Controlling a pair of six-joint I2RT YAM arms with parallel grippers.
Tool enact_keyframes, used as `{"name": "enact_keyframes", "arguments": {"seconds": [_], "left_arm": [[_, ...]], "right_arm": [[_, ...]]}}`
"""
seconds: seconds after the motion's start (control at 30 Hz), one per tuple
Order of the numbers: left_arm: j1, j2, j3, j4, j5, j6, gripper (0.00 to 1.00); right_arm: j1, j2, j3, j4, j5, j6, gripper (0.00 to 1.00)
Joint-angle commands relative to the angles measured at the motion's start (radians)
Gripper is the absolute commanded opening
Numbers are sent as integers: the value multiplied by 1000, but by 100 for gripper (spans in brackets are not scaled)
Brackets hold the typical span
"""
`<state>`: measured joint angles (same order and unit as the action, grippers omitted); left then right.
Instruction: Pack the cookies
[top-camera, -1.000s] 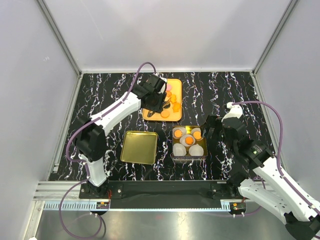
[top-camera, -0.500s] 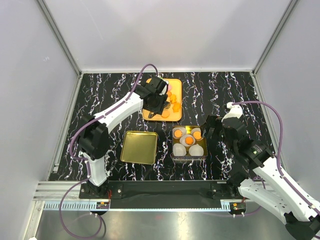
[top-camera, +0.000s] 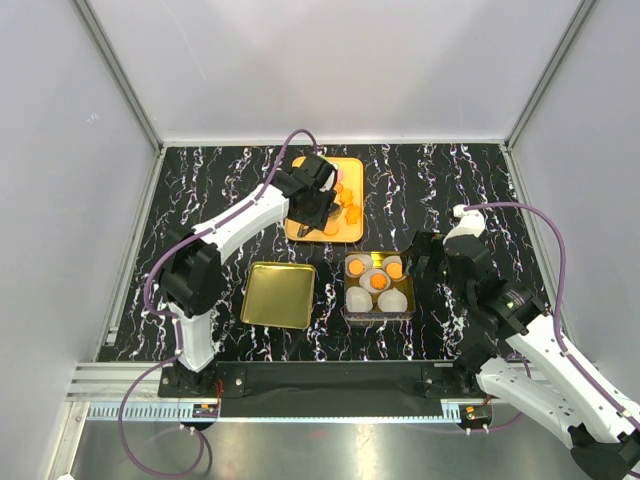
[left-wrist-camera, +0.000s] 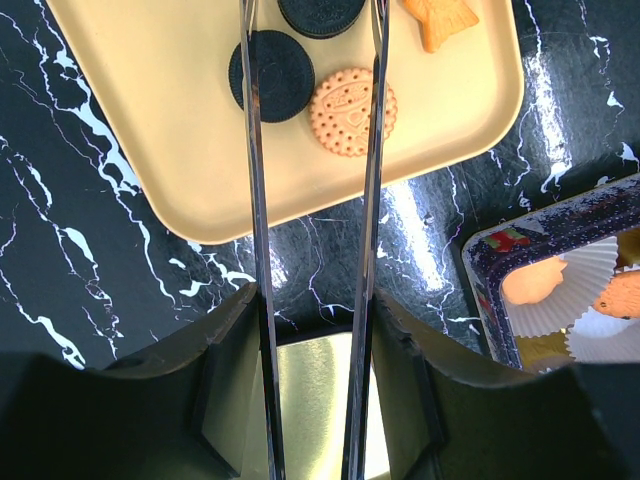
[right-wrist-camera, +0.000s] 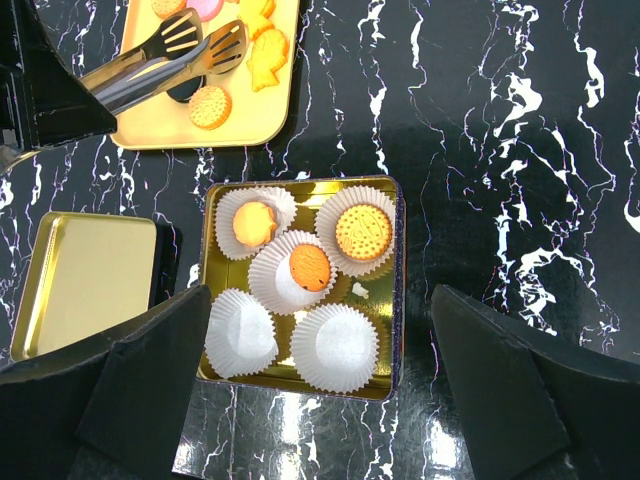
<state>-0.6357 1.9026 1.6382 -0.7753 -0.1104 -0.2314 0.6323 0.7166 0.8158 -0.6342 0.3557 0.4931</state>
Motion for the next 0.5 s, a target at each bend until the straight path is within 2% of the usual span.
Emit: {"name": "enact_keyframes", "arguments": {"seconds": [0.0, 0.23, 0.47], "left_arm": [[5, 6, 29, 44, 15, 21, 49], [5, 21, 35, 42, 18, 24, 47], [8, 23, 48, 33, 17, 27, 40]], "right_arm": [[4, -9, 40, 8, 20, -4, 100], [4, -8, 37, 11, 22, -2, 100], [4, -14, 34, 8, 25, -4, 100]]}}
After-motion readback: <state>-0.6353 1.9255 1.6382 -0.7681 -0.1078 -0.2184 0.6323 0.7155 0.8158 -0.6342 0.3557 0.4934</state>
